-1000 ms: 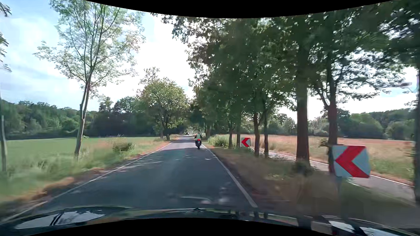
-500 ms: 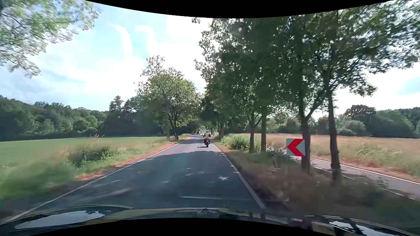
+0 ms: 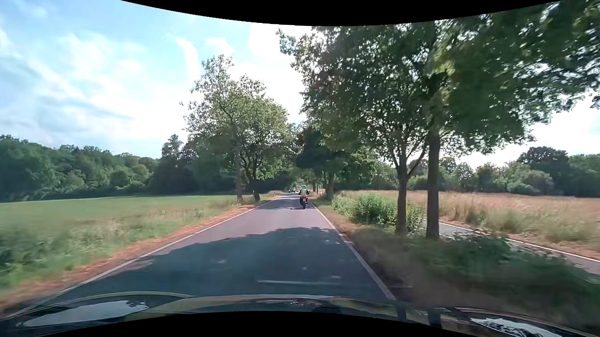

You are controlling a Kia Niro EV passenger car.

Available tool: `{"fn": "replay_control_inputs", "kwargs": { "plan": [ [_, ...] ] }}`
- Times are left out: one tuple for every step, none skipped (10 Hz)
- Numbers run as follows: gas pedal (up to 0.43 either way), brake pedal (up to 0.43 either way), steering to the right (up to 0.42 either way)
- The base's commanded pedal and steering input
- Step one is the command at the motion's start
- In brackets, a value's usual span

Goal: Follow the waypoints while adhering to traffic rules and regulations

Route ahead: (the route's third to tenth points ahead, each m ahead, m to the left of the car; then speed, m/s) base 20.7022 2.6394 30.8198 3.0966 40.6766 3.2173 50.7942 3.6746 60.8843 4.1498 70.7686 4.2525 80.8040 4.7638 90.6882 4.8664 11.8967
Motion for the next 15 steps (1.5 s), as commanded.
{"fn": "replay_control_inputs", "kwargs": {
  "plan": [
    [0.177,0.0,-0.014],
    [0.177,0.0,-0.012],
    [0.177,0.0,-0.006],
    [0.177,0.0,-0.001],
    [0.177,0.0,0.0],
    [0.177,0.0,0.0],
    [0.177,0.0,-0.001],
    [0.177,0.0,-0.009],
    [0.177,0.0,-0.02],
    [0.177,0.0,-0.017],
    [0.177,0.0,-0.006],
    [0.177,0.0,-0.004],
    [0.177,0.0,-0.005],
    [0.177,0.0,-0.01],
    [0.177,0.0,-0.01]
  ]
}}
